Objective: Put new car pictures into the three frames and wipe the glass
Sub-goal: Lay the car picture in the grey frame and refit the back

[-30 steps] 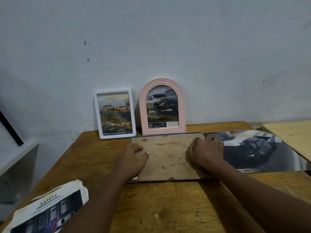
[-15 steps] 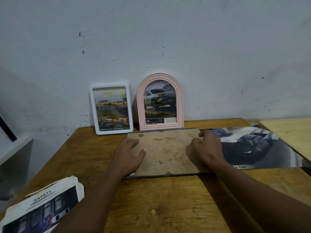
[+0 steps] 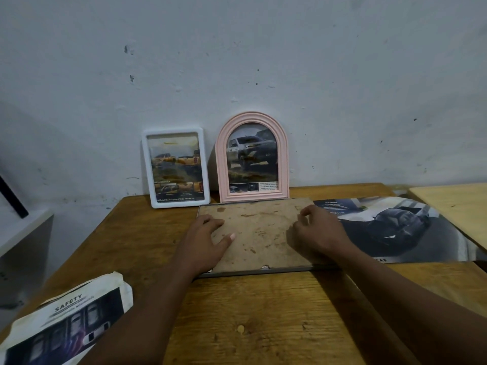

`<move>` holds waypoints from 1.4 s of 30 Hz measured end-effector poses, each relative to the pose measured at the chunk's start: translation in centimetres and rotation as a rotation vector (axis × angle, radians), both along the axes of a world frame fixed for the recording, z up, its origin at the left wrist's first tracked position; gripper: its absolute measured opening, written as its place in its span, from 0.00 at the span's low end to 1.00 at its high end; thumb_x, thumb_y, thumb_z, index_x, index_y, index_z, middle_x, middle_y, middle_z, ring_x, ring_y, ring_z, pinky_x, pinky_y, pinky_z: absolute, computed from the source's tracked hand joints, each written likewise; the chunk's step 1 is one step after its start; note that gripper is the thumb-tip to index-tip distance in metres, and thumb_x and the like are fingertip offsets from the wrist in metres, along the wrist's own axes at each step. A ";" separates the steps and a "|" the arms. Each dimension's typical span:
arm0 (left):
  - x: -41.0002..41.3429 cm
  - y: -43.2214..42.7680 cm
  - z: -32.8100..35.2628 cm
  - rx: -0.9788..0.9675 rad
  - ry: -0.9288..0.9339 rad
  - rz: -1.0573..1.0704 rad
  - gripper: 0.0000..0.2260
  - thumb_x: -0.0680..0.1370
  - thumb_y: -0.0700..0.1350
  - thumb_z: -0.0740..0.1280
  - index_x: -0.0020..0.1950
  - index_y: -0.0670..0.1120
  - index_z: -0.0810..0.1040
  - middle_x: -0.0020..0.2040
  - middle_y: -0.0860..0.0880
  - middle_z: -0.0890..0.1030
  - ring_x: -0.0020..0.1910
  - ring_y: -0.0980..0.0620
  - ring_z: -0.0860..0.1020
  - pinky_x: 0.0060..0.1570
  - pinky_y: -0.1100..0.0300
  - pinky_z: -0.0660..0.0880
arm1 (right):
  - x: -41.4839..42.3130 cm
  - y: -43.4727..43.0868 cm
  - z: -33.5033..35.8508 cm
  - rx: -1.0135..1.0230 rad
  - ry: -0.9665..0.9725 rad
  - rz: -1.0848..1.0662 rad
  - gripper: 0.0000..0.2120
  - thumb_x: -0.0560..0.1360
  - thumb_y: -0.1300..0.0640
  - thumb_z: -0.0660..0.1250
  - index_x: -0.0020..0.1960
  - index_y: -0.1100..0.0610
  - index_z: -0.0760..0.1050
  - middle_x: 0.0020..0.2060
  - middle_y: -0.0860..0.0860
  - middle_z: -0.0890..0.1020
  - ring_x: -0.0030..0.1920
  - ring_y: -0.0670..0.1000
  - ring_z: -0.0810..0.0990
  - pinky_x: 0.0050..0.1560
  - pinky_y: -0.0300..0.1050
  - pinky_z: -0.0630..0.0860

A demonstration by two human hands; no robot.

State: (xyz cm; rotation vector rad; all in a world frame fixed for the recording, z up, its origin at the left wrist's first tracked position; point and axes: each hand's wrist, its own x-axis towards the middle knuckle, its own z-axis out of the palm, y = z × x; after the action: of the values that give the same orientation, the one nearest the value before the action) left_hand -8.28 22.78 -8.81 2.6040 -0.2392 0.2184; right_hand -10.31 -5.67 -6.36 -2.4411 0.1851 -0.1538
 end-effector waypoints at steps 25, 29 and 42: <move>0.4 -0.3 0.7 0.188 0.033 0.019 0.26 0.81 0.63 0.60 0.75 0.52 0.69 0.73 0.50 0.69 0.66 0.50 0.72 0.60 0.53 0.73 | 0.6 0.1 -0.8 -0.623 -0.037 0.134 0.29 0.79 0.36 0.51 0.70 0.54 0.67 0.66 0.57 0.75 0.67 0.57 0.72 0.70 0.56 0.66; 1.8 -1.0 2.0 0.280 0.093 0.055 0.31 0.79 0.70 0.55 0.75 0.52 0.68 0.75 0.45 0.66 0.71 0.45 0.68 0.66 0.47 0.71 | 2.2 0.4 -0.7 -0.588 -0.015 0.167 0.30 0.79 0.34 0.50 0.72 0.52 0.64 0.69 0.58 0.70 0.70 0.58 0.68 0.72 0.61 0.62; 3.3 -1.6 0.6 0.417 0.235 -0.014 0.41 0.77 0.75 0.44 0.84 0.54 0.44 0.84 0.46 0.40 0.82 0.45 0.38 0.78 0.44 0.40 | 4.2 0.7 -2.5 -0.560 0.068 0.284 0.40 0.75 0.27 0.38 0.79 0.50 0.50 0.80 0.59 0.48 0.80 0.62 0.41 0.77 0.66 0.42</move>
State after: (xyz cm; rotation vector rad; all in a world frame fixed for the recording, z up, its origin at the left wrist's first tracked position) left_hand -5.01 21.14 -8.22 3.0051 -0.2402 -0.1613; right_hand -6.14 -4.99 -8.89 -2.9968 -0.2054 0.0086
